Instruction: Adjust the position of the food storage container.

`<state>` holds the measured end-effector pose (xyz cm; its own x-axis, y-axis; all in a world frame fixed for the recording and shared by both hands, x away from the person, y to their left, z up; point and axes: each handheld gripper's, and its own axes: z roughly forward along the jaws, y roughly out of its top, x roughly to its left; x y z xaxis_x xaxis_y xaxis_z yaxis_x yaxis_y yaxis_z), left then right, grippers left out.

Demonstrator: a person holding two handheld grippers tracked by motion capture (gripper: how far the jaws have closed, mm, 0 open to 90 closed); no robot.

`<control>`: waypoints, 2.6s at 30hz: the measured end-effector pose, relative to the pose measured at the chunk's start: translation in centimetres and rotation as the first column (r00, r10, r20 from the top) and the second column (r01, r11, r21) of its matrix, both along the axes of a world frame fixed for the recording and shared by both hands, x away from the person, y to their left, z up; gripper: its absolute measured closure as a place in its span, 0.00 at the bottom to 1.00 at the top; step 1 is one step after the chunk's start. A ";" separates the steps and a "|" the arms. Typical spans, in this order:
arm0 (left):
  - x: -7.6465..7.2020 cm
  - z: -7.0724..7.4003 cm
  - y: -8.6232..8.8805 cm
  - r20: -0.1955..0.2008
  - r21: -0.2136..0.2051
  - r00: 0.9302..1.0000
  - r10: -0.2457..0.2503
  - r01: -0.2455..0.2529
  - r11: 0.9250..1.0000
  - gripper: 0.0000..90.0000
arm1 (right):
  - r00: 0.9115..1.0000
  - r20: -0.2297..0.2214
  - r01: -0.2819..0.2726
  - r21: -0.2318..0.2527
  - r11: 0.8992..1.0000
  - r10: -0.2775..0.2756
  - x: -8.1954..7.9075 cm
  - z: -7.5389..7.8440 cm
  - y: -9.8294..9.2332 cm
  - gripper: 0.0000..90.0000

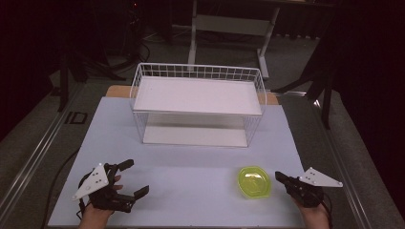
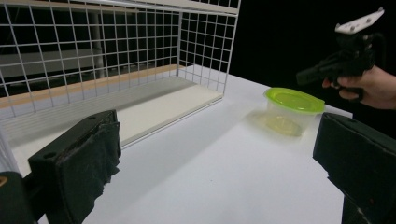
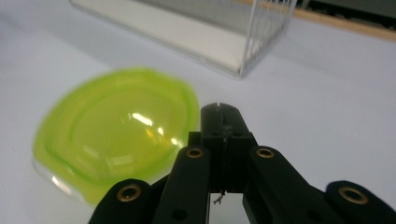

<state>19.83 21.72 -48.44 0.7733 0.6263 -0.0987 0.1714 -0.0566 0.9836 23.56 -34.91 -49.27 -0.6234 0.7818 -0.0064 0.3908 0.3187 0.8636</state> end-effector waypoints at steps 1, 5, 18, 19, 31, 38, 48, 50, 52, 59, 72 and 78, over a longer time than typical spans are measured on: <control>0.0 0.0 0.0 0.002 0.003 1.000 -0.001 0.001 1.000 0.02 | 1.000 -0.015 0.001 -0.003 1.000 -0.001 -0.1 -0.4 -0.1 1.00; 0.0 0.1 -0.1 0.003 0.004 1.000 -0.002 0.002 1.000 0.02 | 0.998 -0.061 -0.010 -0.023 1.000 0.009 -0.6 -1.8 -0.3 1.00; 0.0 0.0 -0.4 0.004 0.018 1.000 -0.016 0.016 1.000 0.02 | 0.977 -0.183 -0.115 -0.013 0.993 0.111 -0.8 -3.2 0.9 1.00; 0.1 -0.1 -0.4 0.002 0.018 1.000 -0.017 0.017 1.000 0.02 | 0.976 -0.184 -0.124 -0.018 0.992 0.119 -0.7 -3.2 1.1 1.00; 0.0 0.0 -0.5 0.006 0.016 1.000 -0.019 0.019 1.000 0.02 | 0.958 -0.202 -0.215 -0.034 0.976 0.204 1.0 -3.5 4.2 1.00; 0.0 0.0 -0.5 0.007 0.017 1.000 -0.020 0.019 1.000 0.02 | 0.939 -0.225 -0.278 -0.046 0.960 0.261 2.3 -3.9 6.8 1.00; -0.1 0.2 -0.5 0.015 0.028 1.000 -0.021 0.021 0.999 0.02 | 0.911 -0.234 -0.354 -0.016 0.935 0.341 3.8 -3.8 12.1 1.00; -0.1 0.2 -0.6 0.019 0.033 1.000 -0.024 0.023 0.999 0.02 | 0.903 -0.233 -0.376 -0.022 0.927 0.361 3.9 -3.9 13.4 1.00; -0.2 0.2 -0.6 0.020 0.034 0.999 -0.026 0.025 0.999 0.02 | 0.898 -0.233 -0.388 -0.023 0.921 0.373 3.9 -3.9 14.5 1.00; -0.2 0.2 -0.6 0.022 0.033 0.999 -0.027 0.027 0.999 0.02 | 0.888 -0.220 -0.419 -0.025 0.908 0.404 4.4 -4.1 18.0 1.00; -0.2 0.2 -0.6 0.024 0.035 0.999 -0.028 0.027 0.999 0.02 | 0.939 -0.180 -0.314 -0.099 0.944 0.294 6.6 -3.3 16.6 1.00; -0.2 0.2 -0.6 0.021 0.034 0.999 -0.029 0.028 0.999 0.02 | 0.952 -0.205 -0.250 -0.085 0.965 0.229 9.5 -3.5 16.9 1.00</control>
<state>19.62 21.10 -48.25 0.7926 0.6067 -0.0615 0.1484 -0.0941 0.9844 33.05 -17.96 -52.78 -0.7898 0.6108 0.0556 0.4465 0.5105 0.7349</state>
